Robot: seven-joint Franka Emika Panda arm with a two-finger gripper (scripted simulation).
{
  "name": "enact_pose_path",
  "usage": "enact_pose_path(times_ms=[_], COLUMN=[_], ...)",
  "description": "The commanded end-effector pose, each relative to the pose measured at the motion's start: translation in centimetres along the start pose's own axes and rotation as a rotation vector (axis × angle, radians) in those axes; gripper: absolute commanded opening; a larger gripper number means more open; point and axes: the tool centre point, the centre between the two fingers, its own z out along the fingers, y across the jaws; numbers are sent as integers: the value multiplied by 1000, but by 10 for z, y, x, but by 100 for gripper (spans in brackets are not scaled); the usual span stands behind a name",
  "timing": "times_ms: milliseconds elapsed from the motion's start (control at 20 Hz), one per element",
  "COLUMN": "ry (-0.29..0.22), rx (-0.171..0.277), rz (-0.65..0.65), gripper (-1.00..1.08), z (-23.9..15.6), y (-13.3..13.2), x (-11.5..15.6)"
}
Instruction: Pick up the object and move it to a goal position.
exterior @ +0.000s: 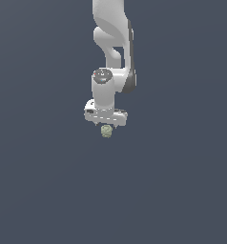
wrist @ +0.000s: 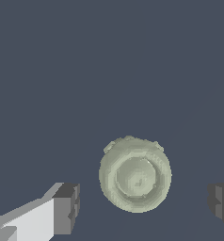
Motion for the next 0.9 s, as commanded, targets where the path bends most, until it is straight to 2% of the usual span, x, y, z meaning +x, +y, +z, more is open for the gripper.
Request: enact_pose_path(times_ms=[0, 500, 800, 850], ry=[0, 0, 0, 0], rx=[0, 0, 0, 0], rz=[0, 1, 1, 1], gripper=[100, 100, 100, -100], z=[2, 41, 50, 50], y=[0, 0, 0, 0], x=[0, -2, -2, -2])
